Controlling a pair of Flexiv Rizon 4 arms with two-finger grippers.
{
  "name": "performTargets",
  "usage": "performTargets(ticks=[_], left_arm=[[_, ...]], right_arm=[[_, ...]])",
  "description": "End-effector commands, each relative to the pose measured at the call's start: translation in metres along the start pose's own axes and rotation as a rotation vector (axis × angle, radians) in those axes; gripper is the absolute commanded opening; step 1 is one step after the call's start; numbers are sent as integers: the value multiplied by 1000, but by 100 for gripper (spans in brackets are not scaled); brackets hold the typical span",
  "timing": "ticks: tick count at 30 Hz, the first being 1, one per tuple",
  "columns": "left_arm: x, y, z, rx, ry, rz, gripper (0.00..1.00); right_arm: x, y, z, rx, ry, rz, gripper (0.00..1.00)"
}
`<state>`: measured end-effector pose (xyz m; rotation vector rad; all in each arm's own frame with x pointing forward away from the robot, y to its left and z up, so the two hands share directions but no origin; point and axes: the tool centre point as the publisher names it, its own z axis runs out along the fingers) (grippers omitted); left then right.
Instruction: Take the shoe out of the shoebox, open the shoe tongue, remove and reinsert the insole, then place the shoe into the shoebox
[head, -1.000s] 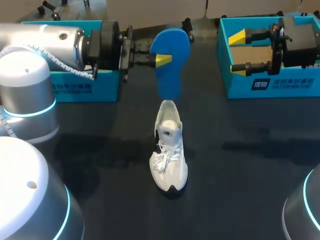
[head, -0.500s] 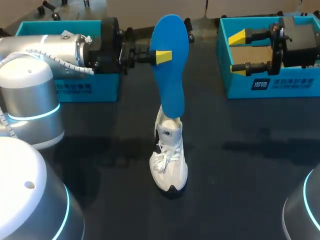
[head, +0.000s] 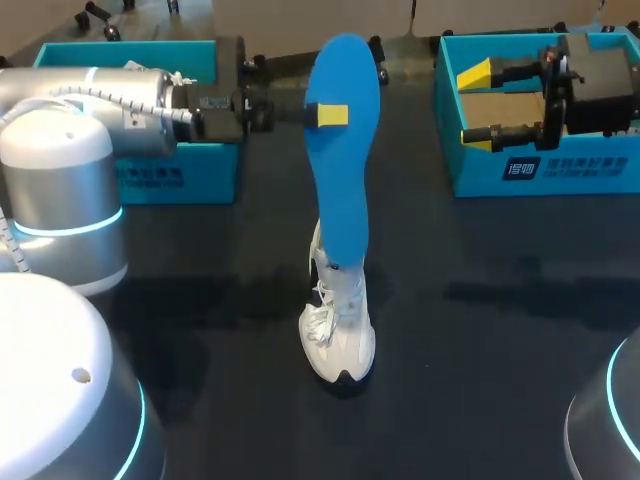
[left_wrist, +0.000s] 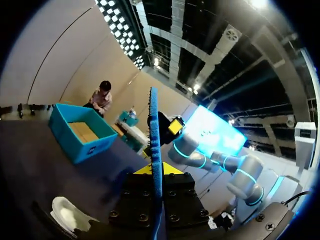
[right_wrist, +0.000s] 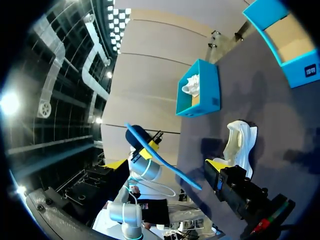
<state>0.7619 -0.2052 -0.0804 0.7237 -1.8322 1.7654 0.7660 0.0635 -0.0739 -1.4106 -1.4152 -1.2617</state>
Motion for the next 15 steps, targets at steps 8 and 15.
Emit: performTargets(ticks=[8,15], left_arm=[[-10,-4,8,-134,-31,-1030,0],[-18,-5,12,-111,-11,-1167,0]], right_arm=[[1,0,1,-1,-2,2,100],[6,0,4,11,-46,4,100]])
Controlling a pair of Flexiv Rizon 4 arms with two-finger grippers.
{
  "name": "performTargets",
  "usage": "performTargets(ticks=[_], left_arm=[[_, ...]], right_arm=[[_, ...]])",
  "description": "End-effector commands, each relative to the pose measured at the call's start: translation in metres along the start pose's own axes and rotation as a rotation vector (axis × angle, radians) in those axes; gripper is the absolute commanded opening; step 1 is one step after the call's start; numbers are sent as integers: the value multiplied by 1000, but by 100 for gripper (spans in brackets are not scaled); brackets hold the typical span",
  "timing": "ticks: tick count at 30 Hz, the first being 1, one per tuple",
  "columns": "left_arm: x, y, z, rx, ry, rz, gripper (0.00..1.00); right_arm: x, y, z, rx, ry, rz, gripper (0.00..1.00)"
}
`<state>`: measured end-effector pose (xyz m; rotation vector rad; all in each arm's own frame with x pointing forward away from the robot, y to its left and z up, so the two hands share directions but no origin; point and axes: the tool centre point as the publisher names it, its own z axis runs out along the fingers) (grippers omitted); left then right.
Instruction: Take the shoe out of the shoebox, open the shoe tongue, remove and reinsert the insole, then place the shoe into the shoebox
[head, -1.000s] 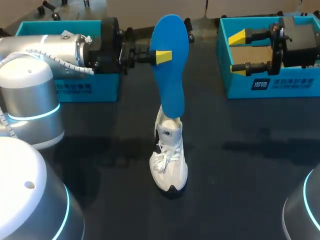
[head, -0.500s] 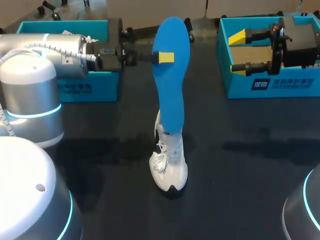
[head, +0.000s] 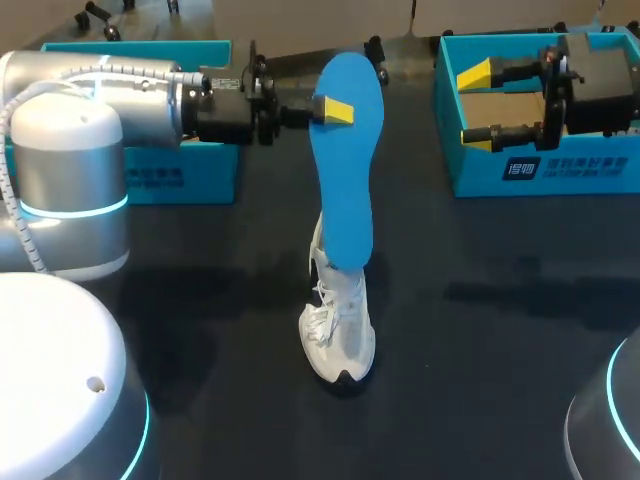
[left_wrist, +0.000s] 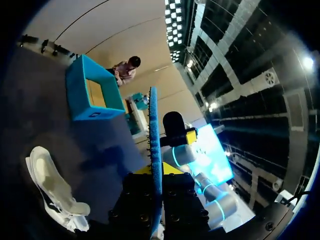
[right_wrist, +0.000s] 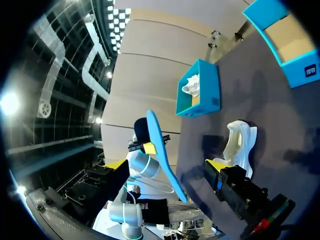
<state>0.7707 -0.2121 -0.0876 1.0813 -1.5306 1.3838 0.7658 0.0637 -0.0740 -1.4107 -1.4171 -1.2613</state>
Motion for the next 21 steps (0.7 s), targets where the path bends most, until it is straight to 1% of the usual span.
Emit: performTargets(ticks=[1,5,7,11,13,21], left_arm=[[-5,-9,5,-73,22,-682,0],[-8,-13,7,-67,39,-705,0],[-9,-13,9,-71,73,-721,0],[-9,-15,10,-74,121,-691,0],[-10,-16,12,-81,153,-714,0],[-9,-18,15,-92,213,-673,0]], right_arm=[[9,1,5,2,-73,10,100],[18,0,10,-1,-145,16,100],[23,0,12,-8,-173,14,100],[34,-1,17,-17,-266,21,100],[40,-1,19,-19,-310,26,100],[63,0,25,-19,-450,46,100]])
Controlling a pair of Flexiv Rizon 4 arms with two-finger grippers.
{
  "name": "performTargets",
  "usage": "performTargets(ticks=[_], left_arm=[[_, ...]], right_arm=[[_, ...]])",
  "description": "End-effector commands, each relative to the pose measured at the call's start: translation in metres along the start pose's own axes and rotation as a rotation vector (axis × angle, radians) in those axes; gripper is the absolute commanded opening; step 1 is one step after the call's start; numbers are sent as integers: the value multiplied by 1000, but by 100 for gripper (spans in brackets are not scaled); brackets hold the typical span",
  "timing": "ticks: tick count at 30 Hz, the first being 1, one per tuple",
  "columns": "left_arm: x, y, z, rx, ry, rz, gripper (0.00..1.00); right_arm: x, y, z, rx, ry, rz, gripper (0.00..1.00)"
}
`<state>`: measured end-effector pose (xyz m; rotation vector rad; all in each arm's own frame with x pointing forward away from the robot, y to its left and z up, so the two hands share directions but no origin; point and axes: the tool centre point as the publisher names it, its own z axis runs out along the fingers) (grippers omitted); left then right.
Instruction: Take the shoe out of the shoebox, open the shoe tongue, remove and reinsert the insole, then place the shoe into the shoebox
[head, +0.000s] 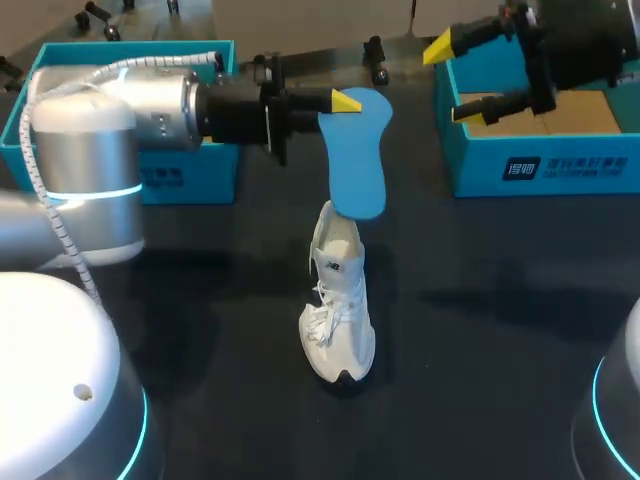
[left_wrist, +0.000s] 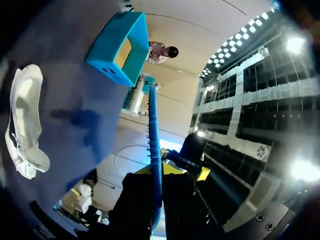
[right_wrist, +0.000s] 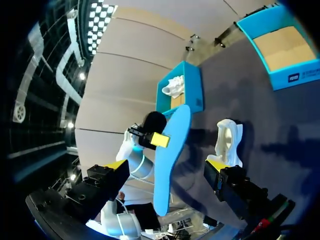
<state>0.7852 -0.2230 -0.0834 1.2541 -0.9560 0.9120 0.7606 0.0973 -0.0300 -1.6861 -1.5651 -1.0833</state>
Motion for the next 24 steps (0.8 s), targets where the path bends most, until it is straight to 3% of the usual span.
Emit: performTargets(ticks=[1,12,24], left_arm=[[-6,-8,4,-39,43,-2,0],[-4,-7,9,-46,47,38,0],[-7,-15,13,-29,24,89,0]], right_arm=[[16,2,0,8,-175,10,100],[39,1,0,16,-296,27,100],[53,0,12,-15,-547,49,100]])
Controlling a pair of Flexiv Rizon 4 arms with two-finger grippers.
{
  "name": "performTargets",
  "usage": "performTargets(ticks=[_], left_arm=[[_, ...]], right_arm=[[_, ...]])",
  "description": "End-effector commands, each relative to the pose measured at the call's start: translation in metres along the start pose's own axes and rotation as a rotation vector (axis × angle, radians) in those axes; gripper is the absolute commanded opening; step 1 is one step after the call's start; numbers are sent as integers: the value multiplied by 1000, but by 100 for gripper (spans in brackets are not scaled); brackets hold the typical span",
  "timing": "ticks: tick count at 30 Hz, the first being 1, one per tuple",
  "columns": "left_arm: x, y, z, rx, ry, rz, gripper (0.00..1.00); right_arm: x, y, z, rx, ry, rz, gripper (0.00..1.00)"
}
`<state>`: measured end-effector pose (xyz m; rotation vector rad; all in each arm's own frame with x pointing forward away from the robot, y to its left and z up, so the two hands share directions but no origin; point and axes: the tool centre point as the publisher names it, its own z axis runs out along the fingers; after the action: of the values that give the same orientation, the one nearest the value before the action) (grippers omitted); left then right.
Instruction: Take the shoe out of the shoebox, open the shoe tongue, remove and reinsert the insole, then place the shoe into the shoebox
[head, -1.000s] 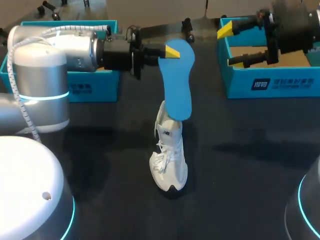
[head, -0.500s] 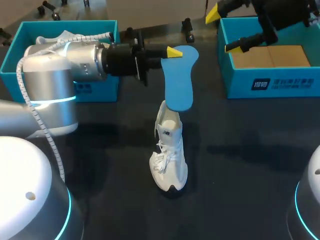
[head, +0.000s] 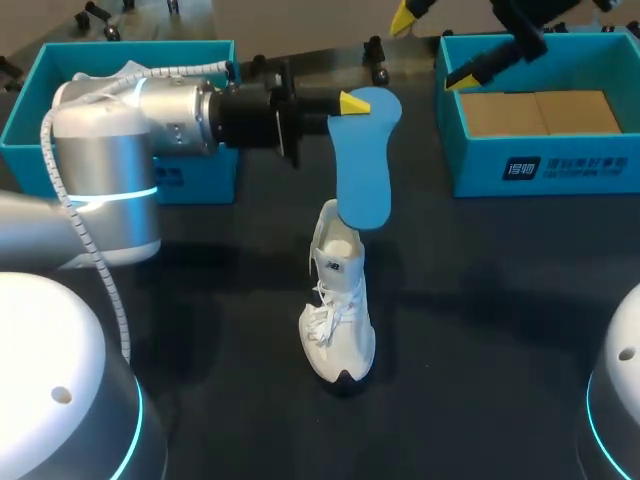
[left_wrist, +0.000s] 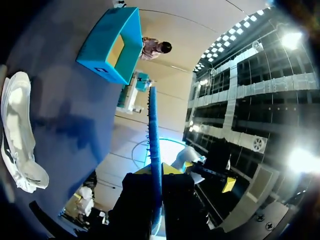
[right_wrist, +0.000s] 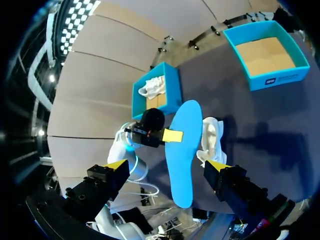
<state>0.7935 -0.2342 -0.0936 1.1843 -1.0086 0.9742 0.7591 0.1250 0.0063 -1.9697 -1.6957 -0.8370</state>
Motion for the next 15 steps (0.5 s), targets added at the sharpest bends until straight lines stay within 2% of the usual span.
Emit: performTargets(ticks=[1,11,15], left_arm=[[0,-3,3,-1,2,9,0],[1,-4,3,-3,-17,32,0],[0,-6,2,1,-23,32,0]], right_arm=[[10,2,4,-5,-245,-2,100],[17,4,11,31,-367,0,100],[20,2,13,15,-405,-22,100]])
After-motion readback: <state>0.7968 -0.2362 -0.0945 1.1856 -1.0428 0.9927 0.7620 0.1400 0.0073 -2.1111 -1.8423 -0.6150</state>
